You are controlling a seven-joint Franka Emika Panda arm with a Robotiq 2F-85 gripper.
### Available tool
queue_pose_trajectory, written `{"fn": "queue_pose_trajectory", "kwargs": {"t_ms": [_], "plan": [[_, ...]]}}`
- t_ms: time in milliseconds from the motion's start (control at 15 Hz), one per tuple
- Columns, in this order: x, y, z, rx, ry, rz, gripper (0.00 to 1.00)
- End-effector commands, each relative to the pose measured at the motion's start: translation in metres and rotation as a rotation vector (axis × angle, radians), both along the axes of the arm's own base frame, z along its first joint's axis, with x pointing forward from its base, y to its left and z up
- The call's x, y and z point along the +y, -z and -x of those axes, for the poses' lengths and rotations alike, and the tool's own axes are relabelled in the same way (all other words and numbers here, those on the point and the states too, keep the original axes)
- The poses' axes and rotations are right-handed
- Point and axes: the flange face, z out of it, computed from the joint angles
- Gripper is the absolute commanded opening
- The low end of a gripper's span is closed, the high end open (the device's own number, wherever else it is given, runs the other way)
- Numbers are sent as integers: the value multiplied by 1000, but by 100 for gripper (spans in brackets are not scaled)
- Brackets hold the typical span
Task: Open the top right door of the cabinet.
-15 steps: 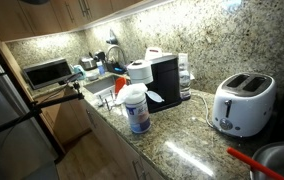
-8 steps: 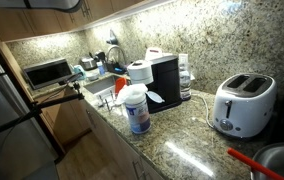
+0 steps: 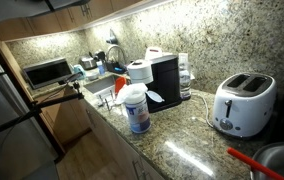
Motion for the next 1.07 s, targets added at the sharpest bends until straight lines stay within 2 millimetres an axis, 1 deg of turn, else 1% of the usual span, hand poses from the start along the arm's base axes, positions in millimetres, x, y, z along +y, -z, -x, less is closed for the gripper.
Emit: {"fn": "queue_pose_trajectory", "kwargs": {"t_ms": [0, 67, 200, 333, 400, 467, 600, 733, 867, 933, 1000], "plan": [[33, -32, 10, 4, -72, 44, 100], [46, -35, 15, 26, -101, 56, 100], [71, -35, 28, 50, -175, 75, 100], [83, -31, 42, 92, -211, 106, 100], [83, -29, 48, 107, -225, 103, 100], [79, -28, 56, 125, -196, 115, 100], [66, -22, 65, 157, -194, 106, 100], [37, -16, 72, 177, -146, 75, 100], [11, -15, 80, 157, -105, 52, 100], [-1, -17, 82, 80, -126, 15, 100], [19, -17, 74, 130, -113, 46, 100]]}}
